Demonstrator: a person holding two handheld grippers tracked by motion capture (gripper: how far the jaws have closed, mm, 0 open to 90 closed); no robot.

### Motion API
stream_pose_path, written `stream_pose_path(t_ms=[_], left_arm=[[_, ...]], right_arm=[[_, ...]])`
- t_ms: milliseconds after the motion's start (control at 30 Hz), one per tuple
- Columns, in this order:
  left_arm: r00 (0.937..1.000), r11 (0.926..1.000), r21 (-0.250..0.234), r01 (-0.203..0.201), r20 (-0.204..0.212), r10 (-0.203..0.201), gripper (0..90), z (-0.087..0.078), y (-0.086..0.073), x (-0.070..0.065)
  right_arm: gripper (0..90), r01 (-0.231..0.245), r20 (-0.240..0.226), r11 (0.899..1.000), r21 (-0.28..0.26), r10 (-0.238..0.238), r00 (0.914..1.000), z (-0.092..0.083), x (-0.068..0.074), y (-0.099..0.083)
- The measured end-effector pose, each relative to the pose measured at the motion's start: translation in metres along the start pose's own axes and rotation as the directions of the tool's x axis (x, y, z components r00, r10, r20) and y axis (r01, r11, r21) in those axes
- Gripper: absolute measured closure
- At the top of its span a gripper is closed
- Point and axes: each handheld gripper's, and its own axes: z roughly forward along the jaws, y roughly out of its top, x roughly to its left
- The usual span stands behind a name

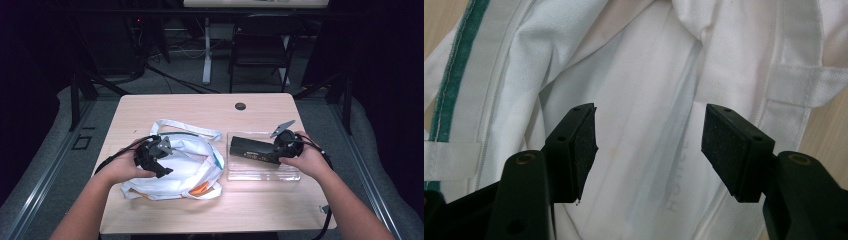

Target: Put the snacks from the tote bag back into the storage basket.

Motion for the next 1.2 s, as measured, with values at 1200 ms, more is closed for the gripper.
stream_pose_path(t_ms=[1200], left_arm=[[0.9991,0.9992,-0.003,0.040,-0.015,-0.040,41.8,0.009,-0.016,-0.001]], right_arm=[[52.3,-0.223,0.044,0.973,0.051,0.221,0.9742,0.007,-0.004,-0.029]])
